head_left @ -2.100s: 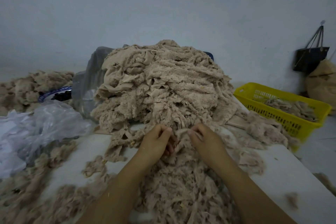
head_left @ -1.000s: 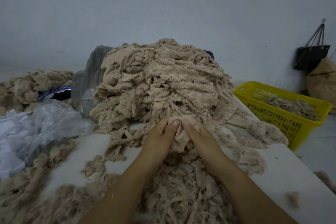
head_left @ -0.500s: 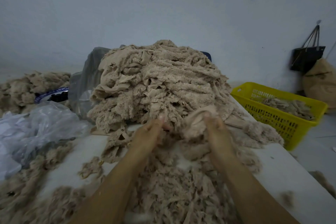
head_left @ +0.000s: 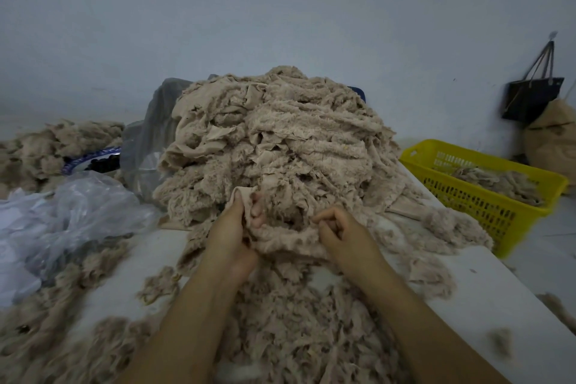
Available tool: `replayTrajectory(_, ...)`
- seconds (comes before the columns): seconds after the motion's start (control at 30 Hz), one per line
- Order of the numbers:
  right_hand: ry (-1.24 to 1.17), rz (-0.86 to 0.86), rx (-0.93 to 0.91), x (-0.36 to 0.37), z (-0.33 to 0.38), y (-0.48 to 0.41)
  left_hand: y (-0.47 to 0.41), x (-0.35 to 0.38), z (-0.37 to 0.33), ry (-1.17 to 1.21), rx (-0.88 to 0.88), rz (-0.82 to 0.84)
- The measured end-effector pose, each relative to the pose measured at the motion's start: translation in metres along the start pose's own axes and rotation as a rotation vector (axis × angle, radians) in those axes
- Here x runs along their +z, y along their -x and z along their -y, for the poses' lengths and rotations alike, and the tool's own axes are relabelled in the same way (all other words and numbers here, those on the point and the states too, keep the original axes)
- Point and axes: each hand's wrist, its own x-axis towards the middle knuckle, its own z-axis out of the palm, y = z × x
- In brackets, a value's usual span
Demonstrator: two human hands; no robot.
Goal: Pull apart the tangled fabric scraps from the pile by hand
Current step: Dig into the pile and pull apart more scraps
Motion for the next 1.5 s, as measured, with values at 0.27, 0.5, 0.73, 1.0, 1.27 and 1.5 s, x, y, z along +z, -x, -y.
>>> replayTrajectory(0.27, -0.19, -0.215, -0.093, -0.003, 0.011, -0.001, 0.02, 0.016, 0.022, -1.304, 0.148, 0.314)
replayTrajectory(0.5, -0.04, 0.032, -0.062, -0.002, 0.004, 0.004, 0.014, 0.013, 0.012, -0.539, 0.039, 0.133)
replayTrajectory(0.73, -0.02, 0.015, 0.004, -0.005, 0.003, 0.004, 0.009, 0.0, -0.006, -0.078, -0.041, 0.094)
replayTrajectory(1.0, -0.185, -0.057, 0.089, -0.005, 0.015, 0.004, 0.009, -0.001, -0.004, 0.126, -0.092, 0.21)
replayTrajectory(1.27, -0.176, -0.203, 0.119, -0.016, 0.006, 0.002, 0.005, -0.002, -0.006, 0.219, -0.014, -0.031)
replayTrajectory(1.5, -0.083, 0.196, -0.052, 0.022, 0.003, 0.003, 0.023, 0.033, 0.037, -0.548, 0.067, -0.021)
